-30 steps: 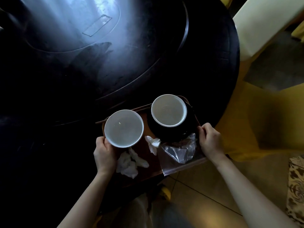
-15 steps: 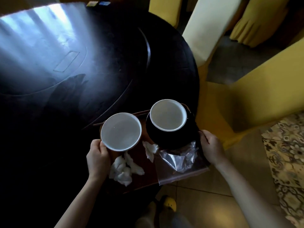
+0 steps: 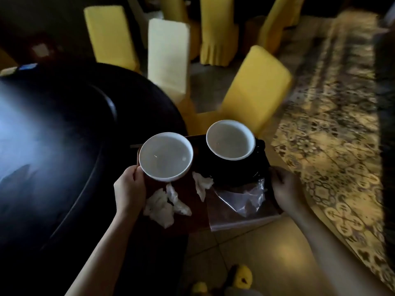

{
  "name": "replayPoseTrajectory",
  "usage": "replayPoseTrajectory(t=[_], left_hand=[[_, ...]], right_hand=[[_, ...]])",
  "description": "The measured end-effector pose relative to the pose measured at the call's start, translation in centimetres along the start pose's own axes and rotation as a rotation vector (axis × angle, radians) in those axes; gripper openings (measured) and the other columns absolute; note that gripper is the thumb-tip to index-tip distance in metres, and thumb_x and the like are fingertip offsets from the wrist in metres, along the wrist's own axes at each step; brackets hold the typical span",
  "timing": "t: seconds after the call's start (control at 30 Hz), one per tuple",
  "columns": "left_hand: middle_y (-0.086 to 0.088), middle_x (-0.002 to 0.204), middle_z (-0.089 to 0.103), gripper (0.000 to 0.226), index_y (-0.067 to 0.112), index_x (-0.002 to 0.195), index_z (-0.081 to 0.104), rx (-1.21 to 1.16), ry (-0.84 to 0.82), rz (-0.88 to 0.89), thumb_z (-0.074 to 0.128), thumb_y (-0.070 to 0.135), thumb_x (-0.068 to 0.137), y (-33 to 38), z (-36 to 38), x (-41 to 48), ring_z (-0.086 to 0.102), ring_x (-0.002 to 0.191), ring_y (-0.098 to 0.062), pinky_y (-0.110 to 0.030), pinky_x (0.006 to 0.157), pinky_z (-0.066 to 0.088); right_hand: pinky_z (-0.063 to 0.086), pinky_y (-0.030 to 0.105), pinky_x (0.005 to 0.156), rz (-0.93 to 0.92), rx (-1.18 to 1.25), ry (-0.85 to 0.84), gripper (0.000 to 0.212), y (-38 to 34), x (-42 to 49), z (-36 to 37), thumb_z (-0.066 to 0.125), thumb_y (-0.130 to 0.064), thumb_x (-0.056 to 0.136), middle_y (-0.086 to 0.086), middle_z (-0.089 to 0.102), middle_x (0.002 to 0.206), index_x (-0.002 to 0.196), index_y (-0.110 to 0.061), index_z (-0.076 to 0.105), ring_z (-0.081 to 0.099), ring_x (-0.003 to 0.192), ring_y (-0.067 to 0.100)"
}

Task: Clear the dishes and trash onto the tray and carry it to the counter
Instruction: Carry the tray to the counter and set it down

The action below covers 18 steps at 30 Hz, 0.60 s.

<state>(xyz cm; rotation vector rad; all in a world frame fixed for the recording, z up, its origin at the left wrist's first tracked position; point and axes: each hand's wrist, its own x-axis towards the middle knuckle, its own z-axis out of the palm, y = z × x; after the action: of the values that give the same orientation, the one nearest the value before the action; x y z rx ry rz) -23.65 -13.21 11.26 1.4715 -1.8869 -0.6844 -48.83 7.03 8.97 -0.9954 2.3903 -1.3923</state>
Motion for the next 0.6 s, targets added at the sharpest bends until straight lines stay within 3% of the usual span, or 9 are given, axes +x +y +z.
replayPoseTrajectory(t=[0.13,0.27,0.4,0.5,0.6], left_hand=[[-0.009,0.061,0.053,0.032,-0.001,0.065,0.054,0.002,-0.105,0.174,0.047,0.017,0.091,5.4,4.7,0.0,0.047,0.062,-0.023,-0.031,0.056,0.024],[-0.01,0.059,0.052,0.033,0.0,0.064,0.053,-0.042,-0.223,0.288,0.047,0.018,0.09,12.4,10.6,-1.2,0.046,0.059,-0.025,-0.035,0.051,0.031],[-0.008,0.055,0.051,0.032,0.002,0.062,0.051,-0.065,-0.342,0.401,0.046,0.015,0.091,19.8,16.6,-3.6,0.044,0.056,-0.023,-0.033,0.049,0.031],[-0.004,0.052,0.046,0.033,0.008,0.058,0.047,-0.076,-0.42,0.496,0.045,0.013,0.092,25.5,20.8,-6.1,0.038,0.053,-0.017,-0.026,0.046,0.027],[-0.022,0.066,0.057,0.031,0.002,0.063,0.053,-0.12,-0.518,0.538,0.045,0.012,0.091,30.8,24.7,-8.6,0.042,0.058,-0.022,-0.032,0.049,0.028]], right_hand=[[0.032,0.012,0.046,0.051,-0.081,0.144,0.031,2.3,-0.6,-6.2,0.039,-0.025,0.082,0.011,0.051,0.055,0.065,-0.003,0.054,0.039,0.048,0.001],[0.026,0.02,0.042,0.124,-0.18,0.309,0.032,5.2,-1.6,-13.2,0.037,-0.027,0.083,0.003,0.042,0.046,0.052,-0.019,0.037,0.038,0.041,0.008],[0.022,0.031,0.043,0.184,-0.259,0.431,0.039,8.4,-2.7,-20.8,0.042,-0.019,0.093,0.008,0.041,0.046,0.056,-0.005,0.04,0.036,0.042,0.018],[0.027,0.033,0.046,0.255,-0.254,0.517,0.038,10.2,-3.4,-26.1,0.043,-0.014,0.095,0.013,0.047,0.049,0.058,-0.004,0.044,0.041,0.045,0.022],[0.025,0.024,0.044,0.303,-0.273,0.592,0.041,11.6,-4.5,-30.9,0.042,-0.011,0.095,0.004,0.04,0.046,0.054,-0.01,0.038,0.035,0.042,0.011]])
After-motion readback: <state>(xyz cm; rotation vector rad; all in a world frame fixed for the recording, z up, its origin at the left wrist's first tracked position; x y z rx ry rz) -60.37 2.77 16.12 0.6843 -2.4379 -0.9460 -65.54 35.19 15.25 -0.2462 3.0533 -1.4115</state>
